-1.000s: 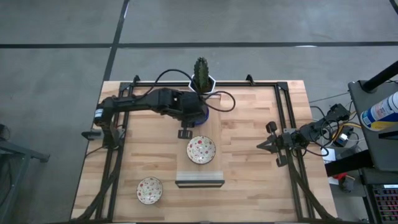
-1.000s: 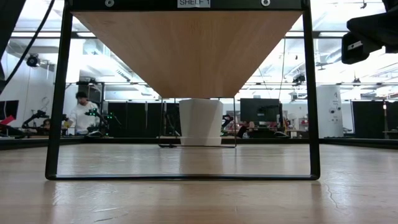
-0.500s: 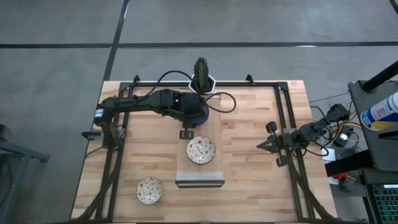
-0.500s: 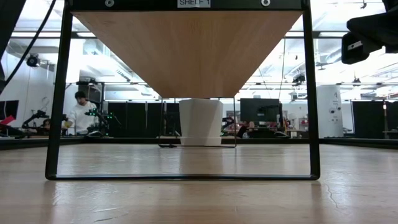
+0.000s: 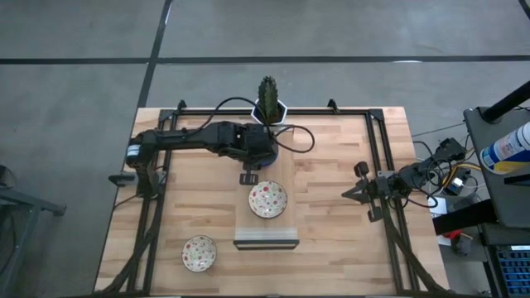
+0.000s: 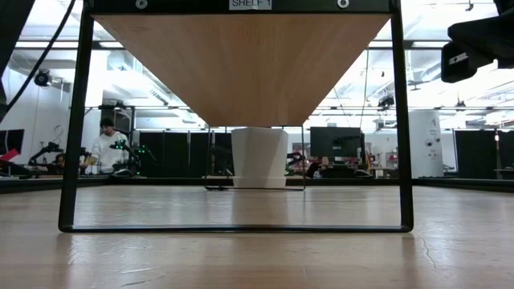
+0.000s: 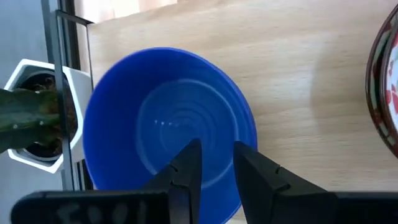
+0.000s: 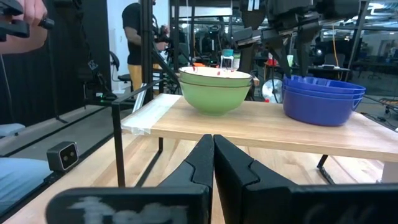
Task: Pick & Place Mini bowls
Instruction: Stack the blue bowl on top of the blue bowls on the shelf, then stack the white patterned bowl on top of the white patterned bowls on the shelf
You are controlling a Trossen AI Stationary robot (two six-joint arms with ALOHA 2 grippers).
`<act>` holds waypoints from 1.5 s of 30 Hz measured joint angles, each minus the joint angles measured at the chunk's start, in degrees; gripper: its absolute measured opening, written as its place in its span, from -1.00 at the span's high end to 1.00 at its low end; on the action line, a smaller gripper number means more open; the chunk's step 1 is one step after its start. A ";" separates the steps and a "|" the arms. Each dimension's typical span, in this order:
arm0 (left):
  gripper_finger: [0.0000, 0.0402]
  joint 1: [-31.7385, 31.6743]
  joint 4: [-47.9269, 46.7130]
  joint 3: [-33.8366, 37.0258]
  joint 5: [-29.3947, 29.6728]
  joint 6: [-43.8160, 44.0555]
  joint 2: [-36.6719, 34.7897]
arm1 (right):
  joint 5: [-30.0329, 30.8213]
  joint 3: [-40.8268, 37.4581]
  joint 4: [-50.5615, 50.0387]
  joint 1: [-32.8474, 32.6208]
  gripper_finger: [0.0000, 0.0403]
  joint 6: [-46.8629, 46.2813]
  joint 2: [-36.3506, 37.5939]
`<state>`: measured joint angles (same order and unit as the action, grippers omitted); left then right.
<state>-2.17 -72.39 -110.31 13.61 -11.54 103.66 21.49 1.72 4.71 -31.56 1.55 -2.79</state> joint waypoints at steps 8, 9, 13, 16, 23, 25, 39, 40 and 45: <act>0.57 0.00 0.84 -0.15 2.33 -0.38 0.00 | -0.01 0.00 0.00 -0.01 0.96 -0.01 0.00; 0.57 0.00 0.77 -0.26 3.78 -0.43 -0.10 | 0.00 0.00 0.01 -0.01 0.96 -0.01 0.01; 0.57 0.03 -2.05 -0.98 8.51 -0.02 -1.12 | 0.01 0.00 0.00 -0.01 0.96 -0.01 0.00; 0.57 0.22 -5.43 -1.02 8.39 3.54 -2.86 | 0.00 0.00 0.00 -0.01 0.96 0.00 0.02; 0.57 2.06 -12.56 -0.93 4.25 14.90 -6.35 | -0.01 0.00 0.00 0.01 0.96 -0.01 0.00; 0.57 3.21 -13.02 -0.93 1.94 17.79 -6.92 | 0.01 0.00 0.02 0.01 0.96 0.00 0.00; 0.57 18.25 -13.20 5.77 -3.76 32.21 -7.39 | -0.01 0.00 0.02 -0.01 0.96 -0.01 0.00; 0.57 19.33 -13.17 6.83 -3.72 33.76 -7.39 | 0.00 0.00 0.02 -0.01 0.96 -0.01 0.00; 0.57 24.51 -12.04 13.01 -3.67 39.83 -7.39 | -0.01 0.00 0.02 -0.01 0.96 -0.01 0.00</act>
<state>22.33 -84.43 -97.30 9.93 28.29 96.27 21.48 1.72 4.73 -31.57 1.54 -2.79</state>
